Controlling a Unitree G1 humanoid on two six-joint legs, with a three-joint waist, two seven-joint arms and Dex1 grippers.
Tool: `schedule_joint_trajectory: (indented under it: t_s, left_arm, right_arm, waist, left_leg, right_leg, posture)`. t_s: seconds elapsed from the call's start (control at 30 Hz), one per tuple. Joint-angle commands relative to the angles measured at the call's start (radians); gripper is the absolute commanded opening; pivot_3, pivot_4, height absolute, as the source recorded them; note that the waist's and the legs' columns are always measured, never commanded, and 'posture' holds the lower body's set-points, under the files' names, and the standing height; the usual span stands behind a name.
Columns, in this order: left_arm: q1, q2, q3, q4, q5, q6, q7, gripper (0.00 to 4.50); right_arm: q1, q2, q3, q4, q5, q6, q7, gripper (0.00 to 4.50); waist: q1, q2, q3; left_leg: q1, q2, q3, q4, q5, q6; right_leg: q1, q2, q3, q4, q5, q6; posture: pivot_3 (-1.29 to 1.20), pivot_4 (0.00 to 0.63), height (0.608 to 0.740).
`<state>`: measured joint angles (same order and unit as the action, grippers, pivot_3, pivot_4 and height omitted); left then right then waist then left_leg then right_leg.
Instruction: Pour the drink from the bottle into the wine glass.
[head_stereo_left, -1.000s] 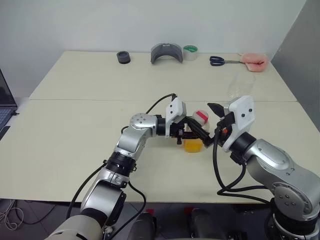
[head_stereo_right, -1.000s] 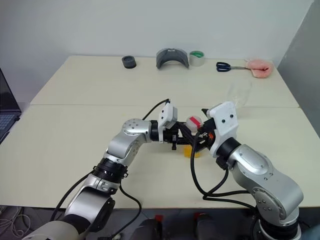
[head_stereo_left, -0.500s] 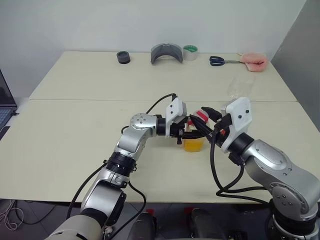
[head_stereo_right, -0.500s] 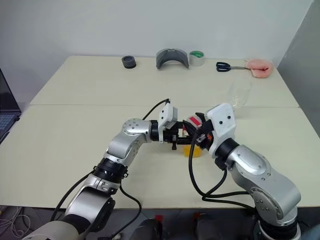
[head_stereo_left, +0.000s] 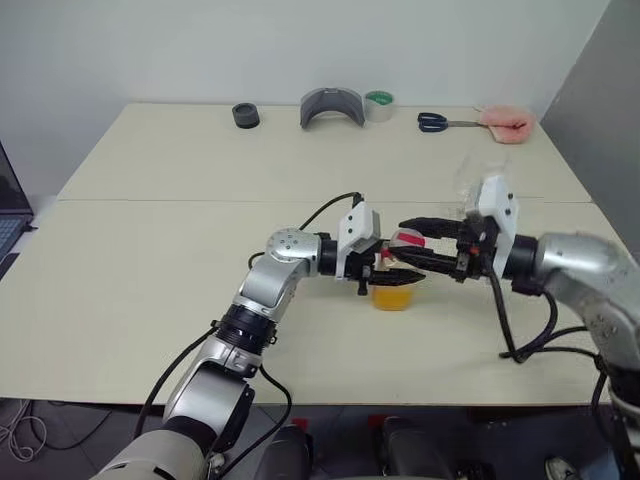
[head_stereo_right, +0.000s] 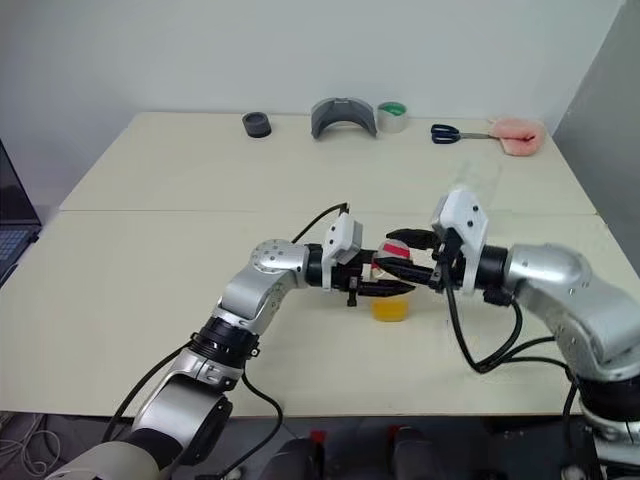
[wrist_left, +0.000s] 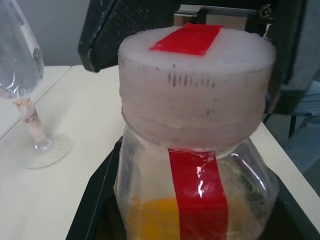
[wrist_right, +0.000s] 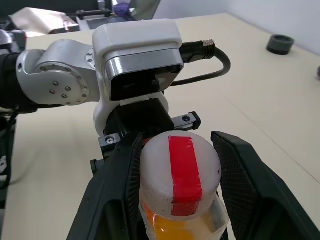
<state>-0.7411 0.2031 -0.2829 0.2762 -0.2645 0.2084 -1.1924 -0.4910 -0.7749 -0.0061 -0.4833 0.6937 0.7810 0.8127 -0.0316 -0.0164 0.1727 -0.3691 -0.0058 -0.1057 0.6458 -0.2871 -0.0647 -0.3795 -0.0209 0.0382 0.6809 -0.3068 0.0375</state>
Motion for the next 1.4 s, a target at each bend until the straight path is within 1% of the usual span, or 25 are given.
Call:
schedule_joint_trajectory:
  t_s: [0.03, 0.1, 0.2, 0.27, 0.3, 0.33, 0.4, 0.43, 0.47, 0.53, 0.6, 0.67, 0.7, 1.0, 1.23, 1.27, 1.4]
  left_arm:
    - [-0.034, -0.005, 0.028, -0.038, -0.012, -0.028, 0.016, 1.83]
    - [-0.033, -0.009, 0.028, -0.032, -0.009, -0.035, 0.019, 1.83]
    - [-0.033, -0.013, 0.027, -0.026, -0.008, -0.040, 0.025, 1.83]
    - [-0.035, -0.016, 0.027, -0.018, -0.006, -0.046, 0.030, 1.83]
    - [-0.039, -0.020, 0.027, -0.006, 0.003, -0.057, 0.040, 1.83]
    - [-0.042, -0.022, 0.028, 0.004, 0.008, -0.065, 0.046, 1.83]
    - [-0.047, -0.028, 0.032, 0.016, 0.008, -0.067, 0.055, 1.83]
    - [-0.048, -0.029, 0.032, 0.019, 0.008, -0.068, 0.056, 1.83]
    - [-0.049, -0.030, 0.031, 0.021, 0.008, -0.069, 0.057, 1.83]
    - [-0.048, -0.032, 0.027, 0.021, 0.009, -0.070, 0.056, 1.83]
    - [-0.046, -0.032, 0.024, 0.019, 0.009, -0.068, 0.053, 1.82]
    - [-0.046, -0.033, 0.023, 0.021, 0.008, -0.068, 0.051, 1.82]
    - [-0.048, -0.034, 0.023, 0.022, 0.009, -0.068, 0.051, 1.82]
    - [-0.048, -0.032, 0.028, 0.020, 0.010, -0.064, 0.044, 1.82]
    - [-0.049, -0.025, 0.029, 0.018, 0.011, -0.060, 0.044, 1.82]
    - [-0.050, -0.025, 0.029, 0.018, 0.011, -0.060, 0.045, 1.82]
    - [-0.052, -0.022, 0.030, 0.019, 0.011, -0.061, 0.043, 1.82]
  right_arm:
    - [0.049, -0.014, -0.022, -0.067, 0.023, -0.008, 0.024, 1.84]
    - [0.086, -0.001, -0.066, -0.098, 0.005, -0.027, -0.033, 2.59]
    - [0.137, 0.039, -0.154, -0.196, 0.050, 0.009, -0.158, 3.52]
    - [0.150, 0.087, -0.205, -0.285, 0.117, 0.056, -0.283, 4.24]
    - [0.155, 0.129, -0.225, -0.338, 0.169, 0.082, -0.381, 4.50]
    - [0.160, 0.165, -0.231, -0.389, 0.187, 0.098, -0.461, 4.50]
    - [0.183, 0.240, -0.196, -0.478, 0.169, 0.141, -0.625, 4.50]
    - [0.194, 0.280, -0.158, -0.508, 0.121, 0.161, -0.708, 4.50]
    - [0.199, 0.306, -0.133, -0.527, 0.093, 0.178, -0.768, 4.50]
    - [0.217, 0.337, -0.036, -0.556, -0.002, 0.203, -0.875, 4.50]
    - [0.228, 0.378, 0.030, -0.564, -0.053, 0.207, -0.950, 4.50]
    - [0.230, 0.376, 0.072, -0.564, -0.079, 0.212, -0.969, 4.50]
    - [0.239, 0.380, 0.073, -0.564, -0.091, 0.217, -0.975, 4.50]
    - [0.230, 0.420, 0.045, -0.539, -0.171, 0.196, -0.985, 4.50]
    - [0.246, 0.446, 0.052, -0.531, -0.195, 0.204, -0.961, 4.50]
    - [0.246, 0.450, 0.052, -0.527, -0.197, 0.206, -0.957, 4.32]
    - [0.250, 0.460, 0.061, -0.510, -0.195, 0.219, -0.938, 4.15]
  waist:
    - [0.002, 0.000, 0.000]
    - [0.003, 0.000, 0.000]
    - [0.003, 0.000, 0.000]
    - [0.002, 0.000, 0.000]
    - [0.002, 0.000, 0.000]
    - [0.002, 0.000, 0.000]
    - [0.003, 0.000, 0.000]
    - [0.002, 0.000, 0.000]
    - [0.002, 0.000, 0.000]
    - [0.002, 0.000, 0.000]
    - [-0.002, 0.001, 0.000]
    - [0.000, 0.001, 0.000]
    - [0.000, 0.001, 0.000]
    - [-0.001, 0.001, 0.000]
    - [-0.001, 0.001, 0.000]
    - [-0.001, 0.001, 0.000]
    - [-0.001, 0.001, 0.000]
  left_leg:
    - [0.000, 0.000, 0.000, 0.000, 0.000, 0.000]
    - [-0.004, -0.001, -0.001, 0.001, 0.000, 0.000]
    - [-0.012, -0.001, -0.002, 0.006, 0.000, 0.000]
    - [-0.016, -0.001, -0.003, 0.012, 0.000, -0.001]
    - [-0.016, 0.000, -0.003, 0.013, 0.000, 0.000]
    - [-0.016, 0.000, -0.004, 0.014, 0.000, 0.000]
    - [-0.016, 0.000, -0.005, 0.015, 0.000, 0.001]
    - [-0.016, 0.000, -0.006, 0.016, -0.001, 0.001]
    - [-0.016, -0.001, -0.005, 0.016, -0.002, 0.003]
    - [-0.015, -0.001, -0.005, 0.016, -0.001, 0.004]
    - [-0.015, -0.002, -0.004, 0.016, 0.000, 0.005]
    - [-0.015, -0.001, -0.004, 0.016, 0.000, 0.005]
    - [-0.015, -0.001, -0.004, 0.016, 0.000, 0.005]
    - [-0.015, -0.001, -0.004, 0.016, 0.000, 0.006]
    - [-0.015, -0.002, -0.003, 0.016, 0.000, 0.006]
    - [-0.015, -0.002, -0.003, 0.016, 0.000, 0.006]
    - [-0.015, -0.002, -0.003, 0.016, 0.000, 0.006]
  right_leg:
    - [0.000, 0.000, 0.000, 0.000, 0.000, 0.000]
    - [-0.001, 0.000, 0.000, -0.001, 0.000, 0.000]
    - [-0.007, -0.002, 0.001, 0.000, 0.000, 0.000]
    - [-0.008, -0.002, 0.001, 0.002, 0.000, 0.000]
    - [-0.008, -0.002, 0.001, 0.002, 0.001, 0.001]
    - [-0.008, -0.002, 0.002, 0.002, 0.001, 0.002]
    - [-0.008, -0.002, 0.001, 0.002, 0.002, 0.003]
    - [-0.007, -0.002, 0.001, 0.003, 0.002, 0.003]
    - [-0.007, -0.001, 0.001, 0.003, 0.002, 0.004]
    - [-0.007, -0.001, 0.002, 0.003, 0.003, 0.004]
    - [-0.008, -0.001, 0.003, 0.004, 0.003, 0.005]
    - [-0.008, 0.000, 0.002, 0.005, 0.003, 0.005]
    - [-0.008, 0.000, 0.003, 0.005, 0.003, 0.005]
    - [-0.008, 0.000, 0.003, 0.005, 0.003, 0.005]
    - [-0.008, 0.000, 0.003, 0.005, 0.003, 0.005]
    - [-0.008, 0.000, 0.003, 0.005, 0.003, 0.005]
    - [-0.008, 0.000, 0.003, 0.005, 0.003, 0.005]
  posture:
    - [0.00, 0.150, 0.740]
    - [0.00, 0.150, 0.740]
    - [0.00, 0.150, 0.740]
    - [0.00, 0.150, 0.740]
    - [0.00, 0.150, 0.740]
    - [0.00, 0.150, 0.740]
    - [0.00, 0.150, 0.740]
    - [0.00, 0.150, 0.740]
    - [0.00, 0.150, 0.740]
    - [0.00, 0.150, 0.740]
    - [0.00, 0.150, 0.740]
    - [0.00, 0.150, 0.740]
    - [0.00, 0.150, 0.740]
    - [0.00, 0.150, 0.740]
    - [0.00, 0.150, 0.740]
    - [0.00, 0.150, 0.740]
    - [0.00, 0.150, 0.740]
